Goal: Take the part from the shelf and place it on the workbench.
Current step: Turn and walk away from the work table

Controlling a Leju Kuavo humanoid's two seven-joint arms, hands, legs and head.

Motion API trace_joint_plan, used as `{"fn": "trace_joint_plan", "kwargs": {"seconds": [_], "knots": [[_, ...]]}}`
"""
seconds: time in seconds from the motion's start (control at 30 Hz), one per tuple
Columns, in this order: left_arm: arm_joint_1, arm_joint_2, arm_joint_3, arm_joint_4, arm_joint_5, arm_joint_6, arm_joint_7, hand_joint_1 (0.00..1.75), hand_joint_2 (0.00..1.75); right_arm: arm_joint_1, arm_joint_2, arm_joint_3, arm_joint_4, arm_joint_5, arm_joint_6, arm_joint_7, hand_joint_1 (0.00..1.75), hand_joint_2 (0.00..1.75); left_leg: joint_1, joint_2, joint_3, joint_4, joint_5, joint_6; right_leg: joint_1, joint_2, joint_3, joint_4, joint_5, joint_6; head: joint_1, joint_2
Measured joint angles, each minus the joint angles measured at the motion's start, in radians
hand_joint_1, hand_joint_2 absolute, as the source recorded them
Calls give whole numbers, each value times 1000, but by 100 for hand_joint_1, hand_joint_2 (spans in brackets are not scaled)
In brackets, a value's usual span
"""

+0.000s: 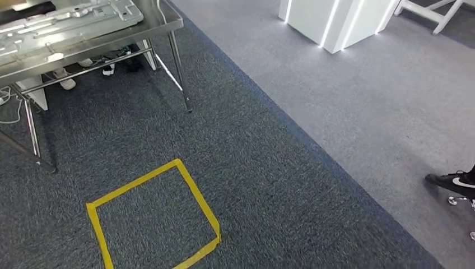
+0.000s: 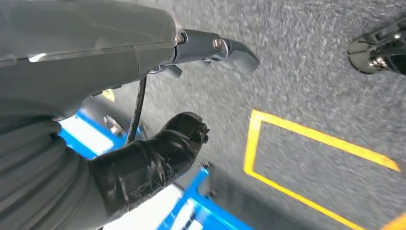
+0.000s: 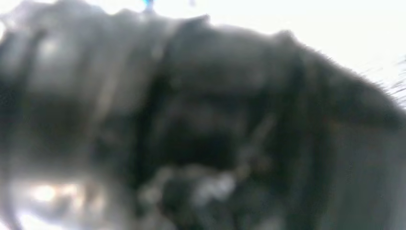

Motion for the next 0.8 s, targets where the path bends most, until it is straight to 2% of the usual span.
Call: {"fn": "trace_joint_plan", "kwargs": {"seconds": [0.03,0.07,0.1,0.13,0.2,0.23,0.27,0.3,0.33,0.37,0.4,0.43,0.47,0.5,0.53,0.57,0.6,0.63,0.7,0.73,0.77,0.8], "knots": [[0,2,-2,0,-8,0,-2,0,175,1,4,-6,3,-7,-4,0,0,0,1,11,-7,2,6,5,0,6,-5,1,6,6,0,0],[0,3,-5,0,-13,0,-3,0,175,2,10,-12,5,-11,-7,0,0,0,1,23,-14,1,13,13,-1,2,-12,8,-1,9,0,0],[1,5,-7,0,-15,0,-4,0,175,3,14,-16,8,-13,-8,0,0,0,2,37,-23,-1,22,22,-3,-12,-22,28,-26,13,0,0],[3,6,-9,0,-17,0,-5,0,175,3,18,-20,9,-15,-8,0,0,0,2,50,-33,-2,32,30,-6,-33,-35,64,-68,15,0,0],[10,8,-11,0,-18,0,-5,0,175,2,24,-25,9,-17,-8,0,0,0,-2,75,-57,-1,50,38,-10,-65,-64,178,-165,24,0,0],[13,9,-11,0,-22,0,-5,0,175,2,26,-26,9,-19,-8,0,0,0,-4,88,-71,1,59,38,-12,-70,-72,233,-189,29,0,0],[15,10,-12,0,-27,1,-4,0,175,2,27,-28,9,-22,-8,0,0,0,-6,101,-87,4,68,37,-14,-73,-69,268,-189,32,0,0],[16,10,-12,0,-35,4,-3,0,175,2,29,-31,9,-27,-8,0,0,0,-7,113,-103,8,76,36,-15,-75,-50,269,-166,34,0,0],[16,10,-12,0,-44,8,-3,0,131,2,31,-34,9,-34,-10,0,0,0,-8,124,-120,14,83,35,-16,-80,-13,237,-135,35,0,0],[16,11,-13,0,-52,12,-3,0,87,0,34,-38,9,-40,-12,-1,0,0,-9,133,-131,20,89,32,-16,-92,41,173,-113,34,0,0],[18,12,-13,0,-59,15,-4,0,44,-2,36,-42,9,-47,-16,-1,0,0,-10,140,-141,27,93,29,-14,-111,100,93,-110,31,0,0],[20,14,-13,0,-64,17,-7,0,0,-4,40,-45,8,-54,-20,-2,0,0,-10,148,-145,32,97,24,-10,-127,149,23,-119,25,0,0],[22,14,-14,0,-67,17,-11,0,0,-6,44,-49,8,-61,-23,-3,0,0,-10,156,-145,36,100,19,-6,-139,179,-26,-132,18,0,0],[23,15,-14,0,-68,15,-14,0,0,-6,47,-53,8,-68,-26,-4,0,0,-8,165,-146,37,104,12,0,-140,188,-52,-141,9,0,0],[24,15,-13,0,-70,14,-15,0,0,-5,52,-57,9,-74,-30,-4,0,0,-6,173,-144,37,108,5,2,-132,184,-58,-138,-1,0,0],[23,16,-13,0,-70,13,-14,0,0,-4,57,-60,9,-78,-32,-3,0,0,-2,171,-146,40,108,-3,1,-125,178,-61,-131,-9,0,0],[24,16,-12,0,-68,10,-9,0,0,-4,62,-62,10,-79,-35,1,0,0,0,152,-152,55,91,-10,1,-118,172,-64,-122,-19,0,0],[28,16,-8,0,-62,4,-4,0,0,-5,69,-63,11,-79,-38,7,0,0,2,127,-164,86,59,-15,0,-111,165,-67,-112,-28,0,0],[44,16,8,0,-42,-14,10,0,0,-9,83,-63,11,-74,-43,15,0,0,4,75,-201,202,-31,-20,3,-95,146,-66,-96,-40,0,0],[54,15,21,0,-32,-21,17,0,0,-10,88,-63,11,-72,-47,15,0,0,4,66,-217,261,-61,-20,5,-85,137,-64,-90,-42,0,0],[64,13,35,0,-26,-26,24,0,0,-10,94,-63,12,-70,-51,11,0,0,4,62,-222,297,-72,-20,7,-74,128,-61,-84,-42,0,0],[73,10,46,0,-23,-29,29,0,0,-10,99,-63,12,-70,-54,7,0,0,4,61,-212,299,-64,-20,7,-63,119,-57,-80,-41,0,0]]}}
